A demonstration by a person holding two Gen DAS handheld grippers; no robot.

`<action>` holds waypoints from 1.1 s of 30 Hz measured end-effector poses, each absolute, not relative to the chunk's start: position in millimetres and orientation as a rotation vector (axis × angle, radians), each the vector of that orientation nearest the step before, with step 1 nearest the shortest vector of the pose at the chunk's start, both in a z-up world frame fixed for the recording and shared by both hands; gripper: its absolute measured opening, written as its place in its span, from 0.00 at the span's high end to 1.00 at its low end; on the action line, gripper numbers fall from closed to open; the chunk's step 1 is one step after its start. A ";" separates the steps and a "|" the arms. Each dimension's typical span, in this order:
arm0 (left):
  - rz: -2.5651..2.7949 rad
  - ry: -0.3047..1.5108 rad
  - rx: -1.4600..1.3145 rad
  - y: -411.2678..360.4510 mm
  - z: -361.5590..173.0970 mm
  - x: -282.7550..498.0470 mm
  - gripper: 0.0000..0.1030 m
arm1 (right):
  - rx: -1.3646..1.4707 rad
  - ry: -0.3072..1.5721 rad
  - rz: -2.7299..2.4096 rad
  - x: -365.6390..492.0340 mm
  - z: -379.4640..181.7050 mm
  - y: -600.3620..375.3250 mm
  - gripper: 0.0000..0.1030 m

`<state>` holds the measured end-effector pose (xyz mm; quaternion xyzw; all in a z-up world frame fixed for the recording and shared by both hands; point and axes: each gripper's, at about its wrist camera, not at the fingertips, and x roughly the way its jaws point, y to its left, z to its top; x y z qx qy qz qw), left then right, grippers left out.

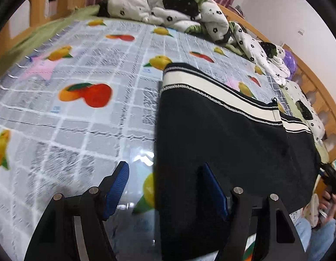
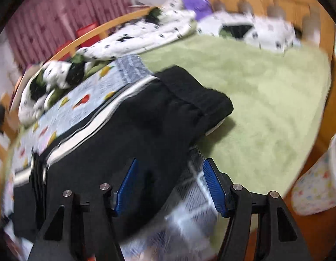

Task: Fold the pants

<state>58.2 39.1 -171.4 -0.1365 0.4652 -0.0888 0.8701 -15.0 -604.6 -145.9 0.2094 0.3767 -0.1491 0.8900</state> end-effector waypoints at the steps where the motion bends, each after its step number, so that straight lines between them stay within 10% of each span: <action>1: -0.198 0.968 -0.292 38.5 -172.1 61.5 0.34 | 0.461 0.785 -0.315 -7.1 -152.3 -609.8 0.40; 7: -0.277 1.000 -0.378 36.8 -175.9 103.6 0.34 | 0.542 0.792 -0.277 32.5 -171.2 -630.7 0.47; 11: -0.248 1.059 -0.432 34.6 -181.4 126.0 0.76 | 0.456 0.688 -0.307 30.4 -142.5 -616.4 0.76; 14: -0.222 1.042 -0.424 29.6 -174.6 129.9 0.88 | 0.312 0.565 -0.271 30.3 -98.3 -578.0 0.82; 25: -0.219 0.903 -0.431 92.4 -125.4 131.8 0.90 | 0.141 0.387 -0.104 56.4 27.8 -430.6 0.87; 33: -0.025 0.890 -0.270 197.4 -125.0 145.3 0.89 | 0.166 0.493 -0.019 77.5 -21.0 -366.5 0.87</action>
